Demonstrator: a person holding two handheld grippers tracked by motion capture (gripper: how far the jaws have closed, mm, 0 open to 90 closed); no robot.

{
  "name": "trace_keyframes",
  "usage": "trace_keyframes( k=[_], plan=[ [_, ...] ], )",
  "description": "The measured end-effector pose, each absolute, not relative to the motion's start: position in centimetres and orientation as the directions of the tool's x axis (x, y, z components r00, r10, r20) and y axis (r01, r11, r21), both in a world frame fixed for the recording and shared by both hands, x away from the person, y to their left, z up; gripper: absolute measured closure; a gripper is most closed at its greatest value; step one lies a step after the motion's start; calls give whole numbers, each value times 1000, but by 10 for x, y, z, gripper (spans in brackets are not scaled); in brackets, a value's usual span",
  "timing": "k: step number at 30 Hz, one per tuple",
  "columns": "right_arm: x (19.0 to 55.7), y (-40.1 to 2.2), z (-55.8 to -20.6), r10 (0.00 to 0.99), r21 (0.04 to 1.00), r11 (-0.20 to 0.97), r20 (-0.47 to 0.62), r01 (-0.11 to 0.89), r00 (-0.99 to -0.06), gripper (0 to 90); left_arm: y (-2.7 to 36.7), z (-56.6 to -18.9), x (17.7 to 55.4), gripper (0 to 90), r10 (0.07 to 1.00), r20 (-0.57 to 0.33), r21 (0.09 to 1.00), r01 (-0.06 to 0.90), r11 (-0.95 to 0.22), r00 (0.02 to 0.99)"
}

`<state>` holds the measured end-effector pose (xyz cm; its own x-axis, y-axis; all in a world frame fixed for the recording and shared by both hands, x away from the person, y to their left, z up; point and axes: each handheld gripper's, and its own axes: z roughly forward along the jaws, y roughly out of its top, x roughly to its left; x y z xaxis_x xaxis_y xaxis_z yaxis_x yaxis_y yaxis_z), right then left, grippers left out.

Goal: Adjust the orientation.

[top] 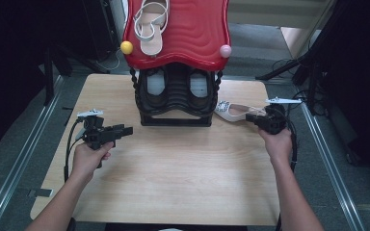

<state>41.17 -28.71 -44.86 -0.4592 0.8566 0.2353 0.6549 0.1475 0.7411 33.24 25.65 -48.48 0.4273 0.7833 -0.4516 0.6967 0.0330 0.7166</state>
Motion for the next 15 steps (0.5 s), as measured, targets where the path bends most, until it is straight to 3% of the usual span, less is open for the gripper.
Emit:
trace_keyframes(
  k=[15],
  plan=[
    [452,-320,-445,924,729,83,199,680,-327,900,262,-482,333,456,773,-459,727,685,45,437]
  ],
)
